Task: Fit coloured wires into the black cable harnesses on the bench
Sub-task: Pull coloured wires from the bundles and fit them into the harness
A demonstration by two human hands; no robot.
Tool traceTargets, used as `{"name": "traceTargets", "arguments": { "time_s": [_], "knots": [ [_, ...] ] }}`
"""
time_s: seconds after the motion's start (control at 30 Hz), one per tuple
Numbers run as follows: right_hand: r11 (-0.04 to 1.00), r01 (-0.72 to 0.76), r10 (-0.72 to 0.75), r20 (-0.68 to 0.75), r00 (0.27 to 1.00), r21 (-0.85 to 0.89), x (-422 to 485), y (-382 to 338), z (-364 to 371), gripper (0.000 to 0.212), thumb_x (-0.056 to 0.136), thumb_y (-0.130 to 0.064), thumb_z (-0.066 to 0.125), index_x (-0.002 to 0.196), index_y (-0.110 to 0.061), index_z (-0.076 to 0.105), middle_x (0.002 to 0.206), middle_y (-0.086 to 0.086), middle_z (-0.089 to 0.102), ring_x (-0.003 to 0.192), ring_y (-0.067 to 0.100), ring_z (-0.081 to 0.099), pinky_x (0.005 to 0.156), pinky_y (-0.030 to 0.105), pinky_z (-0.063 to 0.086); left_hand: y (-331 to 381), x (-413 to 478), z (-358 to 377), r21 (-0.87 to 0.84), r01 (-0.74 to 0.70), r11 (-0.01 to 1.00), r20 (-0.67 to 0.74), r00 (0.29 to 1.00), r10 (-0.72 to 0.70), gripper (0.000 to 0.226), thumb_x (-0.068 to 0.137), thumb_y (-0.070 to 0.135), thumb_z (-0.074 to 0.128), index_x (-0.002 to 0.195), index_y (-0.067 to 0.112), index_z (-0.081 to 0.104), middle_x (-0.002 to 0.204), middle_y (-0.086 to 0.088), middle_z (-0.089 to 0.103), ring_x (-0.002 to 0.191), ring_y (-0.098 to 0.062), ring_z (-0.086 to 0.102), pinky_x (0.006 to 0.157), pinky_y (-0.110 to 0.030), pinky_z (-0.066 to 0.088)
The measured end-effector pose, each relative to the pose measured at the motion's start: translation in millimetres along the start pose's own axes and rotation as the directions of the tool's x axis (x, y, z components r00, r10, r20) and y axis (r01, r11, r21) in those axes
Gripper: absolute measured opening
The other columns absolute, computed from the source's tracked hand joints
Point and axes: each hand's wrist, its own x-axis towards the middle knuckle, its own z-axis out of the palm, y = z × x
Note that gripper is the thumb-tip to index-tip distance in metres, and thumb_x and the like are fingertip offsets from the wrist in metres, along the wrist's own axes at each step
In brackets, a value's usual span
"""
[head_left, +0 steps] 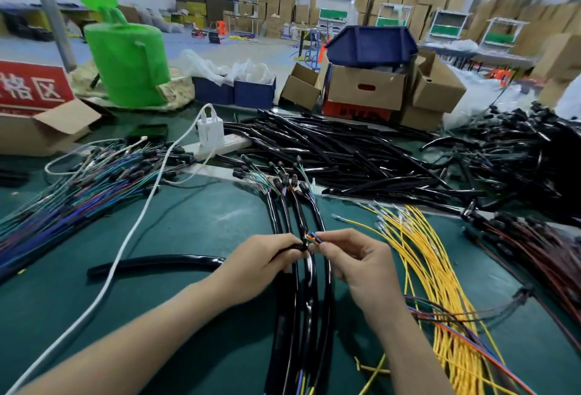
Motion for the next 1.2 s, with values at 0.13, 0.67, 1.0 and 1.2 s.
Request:
{"name": "traceTargets", "arguments": {
  "time_s": [0.13, 0.67, 1.0, 1.2],
  "knots": [
    [0.998, -0.011, 0.012, 0.011, 1.0, -0.057, 0.7, 2.2, 1.9, 0.017, 0.082, 0.006, 0.065, 0.081, -0.008, 0.074, 0.066, -0.003, 0.072, 0.051, -0.002, 0.057, 0.051, 0.007, 0.039, 0.2, -2.0, 0.4, -0.07, -0.008, 0.998, -0.05, 0.999, 0.004, 0.02, 0.097, 0.021, 0.049, 0.103, 0.012, 0.066, 0.065, 0.016, 0.055, 0.065, 0.002, 0.052, 0.067, -0.017, 0.042],
    [0.923, 0.118, -0.161, -0.09, 0.983, -0.365, -5.5, -1.2, 8.1, 0.028, 0.081, 0.0, 0.069, 0.085, -0.028, 0.074, 0.073, -0.016, 0.071, 0.066, -0.005, 0.063, 0.066, 0.006, 0.045, -0.4, -4.8, 1.2, -0.11, -0.014, 0.994, -0.122, 0.993, 0.001, 0.015, 0.096, 0.016, 0.053, 0.104, 0.016, 0.064, 0.063, 0.017, 0.057, 0.062, 0.001, 0.053, 0.064, -0.015, 0.041],
    [0.815, 0.24, -0.327, -0.077, 0.942, -0.527, -8.9, 1.1, 12.2, 0.028, 0.078, -0.002, 0.072, 0.091, -0.027, 0.076, 0.082, -0.015, 0.073, 0.077, 0.004, 0.067, 0.072, 0.03, 0.055, 2.5, -5.8, 1.2, -0.15, -0.007, 0.989, -0.131, 0.991, -0.013, 0.019, 0.092, 0.027, 0.048, 0.1, 0.019, 0.064, 0.062, 0.015, 0.056, 0.061, 0.0, 0.051, 0.064, -0.02, 0.042],
    [0.811, 0.24, -0.342, -0.099, 0.935, -0.533, -7.5, 2.9, 13.7, 0.028, 0.078, -0.002, 0.072, 0.09, -0.027, 0.076, 0.082, -0.013, 0.073, 0.077, 0.009, 0.067, 0.073, 0.039, 0.055, 0.9, -6.3, 1.8, -0.121, -0.013, 0.993, -0.126, 0.992, -0.002, 0.016, 0.095, 0.019, 0.051, 0.103, 0.013, 0.064, 0.062, 0.017, 0.055, 0.06, 0.002, 0.052, 0.062, -0.014, 0.039]
  ]
}}
